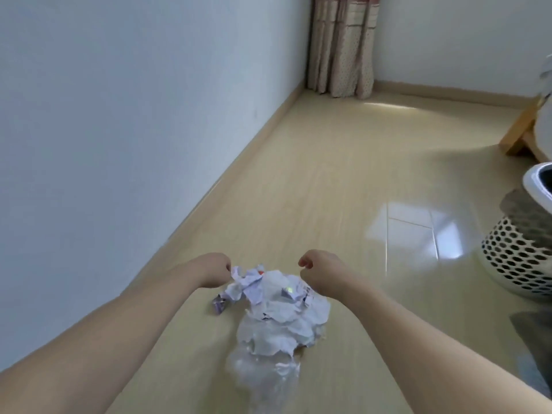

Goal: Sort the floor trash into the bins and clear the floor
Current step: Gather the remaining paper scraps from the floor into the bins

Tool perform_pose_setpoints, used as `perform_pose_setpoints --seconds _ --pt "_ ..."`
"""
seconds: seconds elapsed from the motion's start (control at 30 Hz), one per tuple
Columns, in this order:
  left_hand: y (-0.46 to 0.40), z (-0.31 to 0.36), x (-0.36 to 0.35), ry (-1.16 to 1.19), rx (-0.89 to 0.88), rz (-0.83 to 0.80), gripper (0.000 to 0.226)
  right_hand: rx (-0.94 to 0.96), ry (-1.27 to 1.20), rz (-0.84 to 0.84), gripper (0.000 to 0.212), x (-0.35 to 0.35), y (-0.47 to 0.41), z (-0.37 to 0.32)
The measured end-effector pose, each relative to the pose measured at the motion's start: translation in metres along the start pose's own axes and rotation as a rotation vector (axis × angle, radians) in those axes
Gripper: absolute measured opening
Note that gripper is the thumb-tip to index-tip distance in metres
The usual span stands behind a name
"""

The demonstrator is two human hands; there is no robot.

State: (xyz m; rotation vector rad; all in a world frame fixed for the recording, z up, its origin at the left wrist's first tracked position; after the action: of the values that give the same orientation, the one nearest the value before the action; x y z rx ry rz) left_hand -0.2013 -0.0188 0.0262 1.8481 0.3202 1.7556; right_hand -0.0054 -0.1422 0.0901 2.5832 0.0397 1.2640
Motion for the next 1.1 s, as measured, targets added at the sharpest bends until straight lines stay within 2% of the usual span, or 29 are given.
perform_pose_setpoints --seconds 0.1,0.17,0.2,0.23,0.3,0.37,0.43,0.6,0.67,0.77,0.83,0.93,1.1 --pt "-0.029 -0.067 -0.052 0.208 0.098 -0.081 0.028 0.022 0.027 -0.068 0.043 -0.043 -0.042 -0.03" --pt "-0.043 -0.084 -0.083 0.392 0.11 -0.133 0.04 0.041 0.068 -0.119 0.042 -0.067 -0.065 -0.042" --pt "-0.049 -0.086 -0.095 0.412 0.085 -0.103 0.045 0.042 0.08 -0.142 0.042 -0.079 -0.075 -0.045" --pt "-0.053 -0.086 -0.101 0.382 0.044 0.008 0.045 0.034 0.088 -0.155 0.041 -0.088 -0.082 -0.044" --pt "-0.05 -0.088 -0.105 0.323 -0.017 0.339 0.033 0.022 0.113 -0.189 0.041 -0.108 -0.101 -0.041" --pt "-0.035 -0.085 -0.109 0.301 -0.09 0.589 0.021 0.012 0.144 -0.226 0.041 -0.126 -0.119 -0.039" --pt "-0.031 -0.087 -0.111 0.301 -0.064 0.679 0.018 0.023 0.19 -0.261 0.041 -0.143 -0.141 -0.041" --pt "-0.047 -0.12 -0.107 0.399 0.281 0.662 0.015 0.078 0.41 -0.304 0.042 -0.181 -0.191 -0.055" --pt "-0.053 -0.12 -0.11 0.38 0.291 0.667 0.014 0.106 0.547 -0.307 0.033 -0.192 -0.204 -0.059" --pt "-0.053 -0.119 -0.113 0.381 0.29 0.681 0.005 0.11 0.614 -0.241 0.023 -0.199 -0.211 -0.059" --pt "-0.054 -0.119 -0.113 0.379 0.283 0.703 0.004 0.091 0.588 -0.253 0.026 -0.204 -0.213 -0.055" --pt "-0.056 -0.118 -0.114 0.349 0.258 0.723 0.014 0.087 0.487 -0.244 0.031 -0.202 -0.214 -0.057" --pt "-0.055 -0.118 -0.109 0.337 0.241 0.697 0.022 0.049 0.096 -0.039 0.024 -0.152 -0.191 -0.076"
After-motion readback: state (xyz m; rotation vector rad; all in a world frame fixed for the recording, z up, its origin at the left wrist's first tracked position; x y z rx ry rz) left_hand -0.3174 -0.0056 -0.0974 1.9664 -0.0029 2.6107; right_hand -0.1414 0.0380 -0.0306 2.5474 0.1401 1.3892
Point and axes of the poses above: each hand's wrist, its own y-axis away from the middle knuckle, its own x-axis out of the back of the hand, z = x × y, the point moved 10 cm from there along -y, towards the middle knuckle, and after that the axes turned 14 degrees about x, right-handed, at the moved point
